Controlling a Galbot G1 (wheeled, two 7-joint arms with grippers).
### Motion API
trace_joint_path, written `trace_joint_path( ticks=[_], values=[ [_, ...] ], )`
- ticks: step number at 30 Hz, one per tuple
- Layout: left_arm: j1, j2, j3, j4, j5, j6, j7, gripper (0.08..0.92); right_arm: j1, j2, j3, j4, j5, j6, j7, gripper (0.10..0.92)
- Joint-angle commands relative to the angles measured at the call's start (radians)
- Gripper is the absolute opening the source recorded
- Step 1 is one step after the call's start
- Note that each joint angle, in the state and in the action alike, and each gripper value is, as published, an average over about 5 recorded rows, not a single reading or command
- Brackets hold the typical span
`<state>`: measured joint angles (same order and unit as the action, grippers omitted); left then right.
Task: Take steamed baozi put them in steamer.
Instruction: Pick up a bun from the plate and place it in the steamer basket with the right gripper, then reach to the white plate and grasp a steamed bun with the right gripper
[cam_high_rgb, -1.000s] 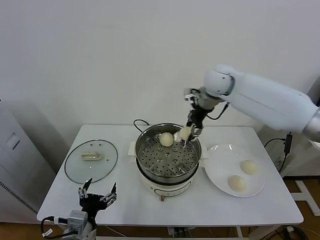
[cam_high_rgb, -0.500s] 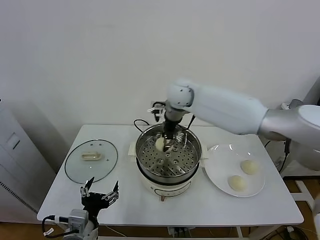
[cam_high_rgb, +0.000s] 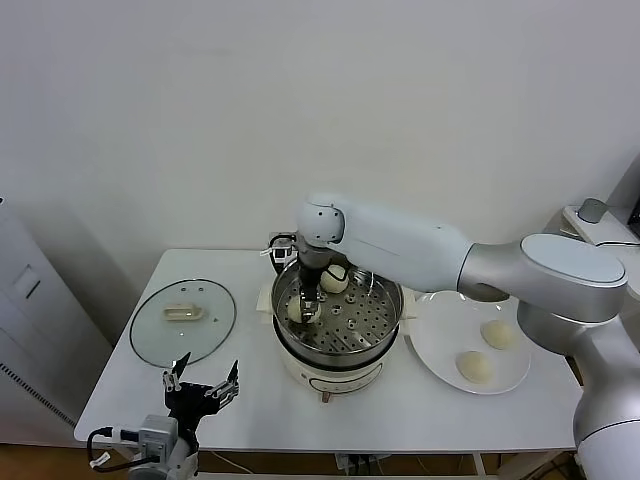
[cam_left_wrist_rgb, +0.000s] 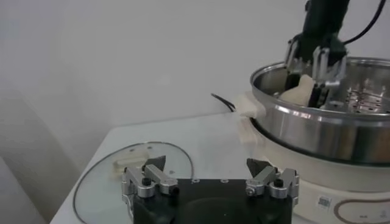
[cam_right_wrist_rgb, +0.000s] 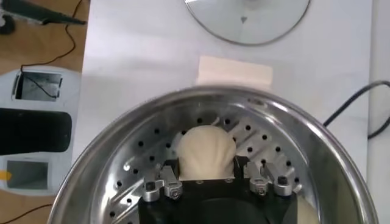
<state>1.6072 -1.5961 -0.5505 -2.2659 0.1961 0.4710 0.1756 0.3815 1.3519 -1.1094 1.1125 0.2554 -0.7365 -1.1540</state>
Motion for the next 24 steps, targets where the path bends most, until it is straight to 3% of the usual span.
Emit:
trace_joint_path(
  ticks=[1,9,19,24],
  values=[
    [-0.003,-0.001,0.006,0.009,0.002,0.001,0.001,0.823,-0.029,0.025,0.014,-0.018,-0.015,-0.013,0.015,0.612],
    [-0.008,-0.007,0.014,0.009,0.005,0.002,0.001,0.823,0.049,-0.061,0.029,0.057,-0.003,-0.003,0.004,0.808],
    [-0.008,-0.008,0.011,-0.014,-0.016,0.021,0.013,0.823,0.272,-0.467,0.020,0.253,0.001,0.162,-0.143,0.823],
    [0.000,-0.003,-0.009,-0.031,-0.075,0.024,0.017,0.823,0.308,-0.702,0.020,0.322,-0.066,0.276,-0.207,0.823]
  ],
)
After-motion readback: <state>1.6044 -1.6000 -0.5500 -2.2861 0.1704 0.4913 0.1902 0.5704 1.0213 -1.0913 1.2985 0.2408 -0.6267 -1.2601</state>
